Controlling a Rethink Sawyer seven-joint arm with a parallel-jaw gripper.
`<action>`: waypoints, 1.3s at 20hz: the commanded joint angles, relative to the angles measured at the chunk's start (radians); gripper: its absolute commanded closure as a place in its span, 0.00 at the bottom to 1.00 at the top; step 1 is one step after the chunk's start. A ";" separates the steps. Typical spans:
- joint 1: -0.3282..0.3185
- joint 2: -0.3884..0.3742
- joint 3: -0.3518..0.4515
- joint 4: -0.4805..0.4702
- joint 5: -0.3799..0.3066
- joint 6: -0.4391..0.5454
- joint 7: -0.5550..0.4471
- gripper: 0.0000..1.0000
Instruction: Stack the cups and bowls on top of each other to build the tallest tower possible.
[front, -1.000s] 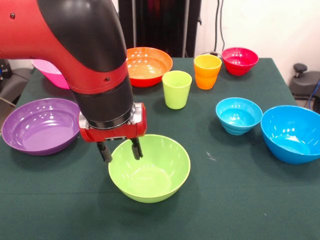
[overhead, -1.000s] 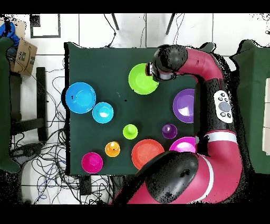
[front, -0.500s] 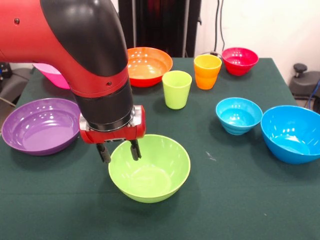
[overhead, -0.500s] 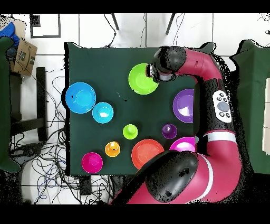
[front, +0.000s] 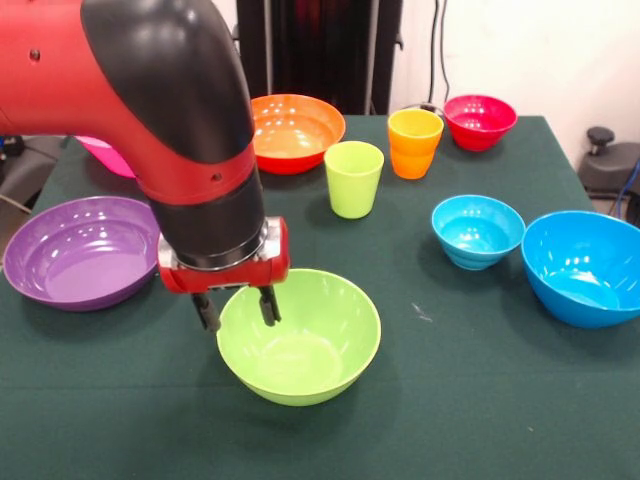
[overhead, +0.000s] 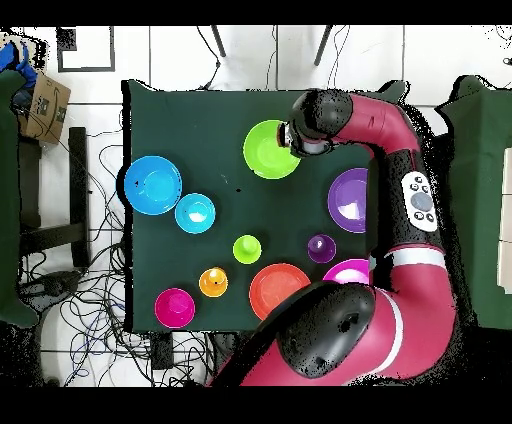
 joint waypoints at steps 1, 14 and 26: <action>0.000 0.123 0.053 -0.093 -0.109 -0.034 -0.341 0.00; 0.008 0.168 0.058 -0.189 -0.131 -0.002 -0.361 0.00; -0.002 0.154 0.074 -0.133 -0.078 -0.028 -0.294 1.00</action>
